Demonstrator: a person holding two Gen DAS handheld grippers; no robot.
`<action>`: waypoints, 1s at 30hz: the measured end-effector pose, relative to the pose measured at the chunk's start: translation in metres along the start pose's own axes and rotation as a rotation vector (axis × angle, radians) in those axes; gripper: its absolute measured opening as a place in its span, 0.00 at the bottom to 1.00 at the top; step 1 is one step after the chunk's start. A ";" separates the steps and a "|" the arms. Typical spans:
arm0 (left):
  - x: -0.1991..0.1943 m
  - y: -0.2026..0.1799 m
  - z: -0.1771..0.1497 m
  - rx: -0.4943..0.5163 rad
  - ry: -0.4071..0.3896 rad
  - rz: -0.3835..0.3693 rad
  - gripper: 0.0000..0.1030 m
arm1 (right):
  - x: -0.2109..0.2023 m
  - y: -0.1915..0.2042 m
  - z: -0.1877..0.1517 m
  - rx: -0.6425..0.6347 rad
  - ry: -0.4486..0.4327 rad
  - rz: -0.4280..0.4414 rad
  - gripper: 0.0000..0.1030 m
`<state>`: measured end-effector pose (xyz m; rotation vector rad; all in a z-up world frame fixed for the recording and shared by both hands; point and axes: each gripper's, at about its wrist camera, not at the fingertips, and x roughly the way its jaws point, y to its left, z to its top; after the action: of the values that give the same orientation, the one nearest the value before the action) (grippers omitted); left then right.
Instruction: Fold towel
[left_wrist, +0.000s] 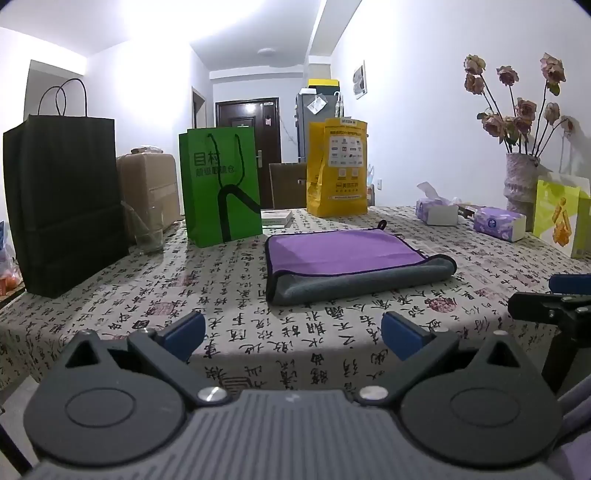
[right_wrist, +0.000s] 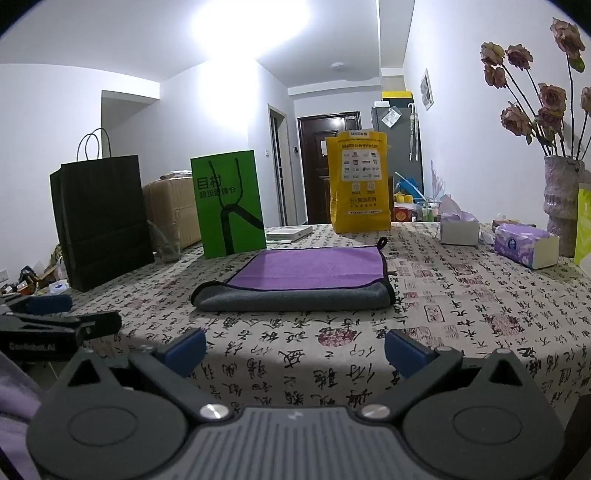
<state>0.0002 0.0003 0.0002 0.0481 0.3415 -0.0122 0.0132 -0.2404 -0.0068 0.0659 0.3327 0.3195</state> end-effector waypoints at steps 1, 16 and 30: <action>0.000 0.000 0.000 0.002 -0.003 0.001 1.00 | 0.000 0.000 0.000 0.001 -0.001 0.001 1.00; 0.000 0.000 0.000 0.010 -0.005 0.004 1.00 | 0.004 -0.001 -0.001 0.007 0.012 0.002 1.00; 0.001 -0.005 -0.003 0.011 -0.001 0.000 1.00 | 0.004 -0.001 -0.001 0.004 0.015 0.007 1.00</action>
<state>-0.0004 -0.0051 -0.0033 0.0586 0.3403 -0.0145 0.0163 -0.2400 -0.0086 0.0690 0.3485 0.3265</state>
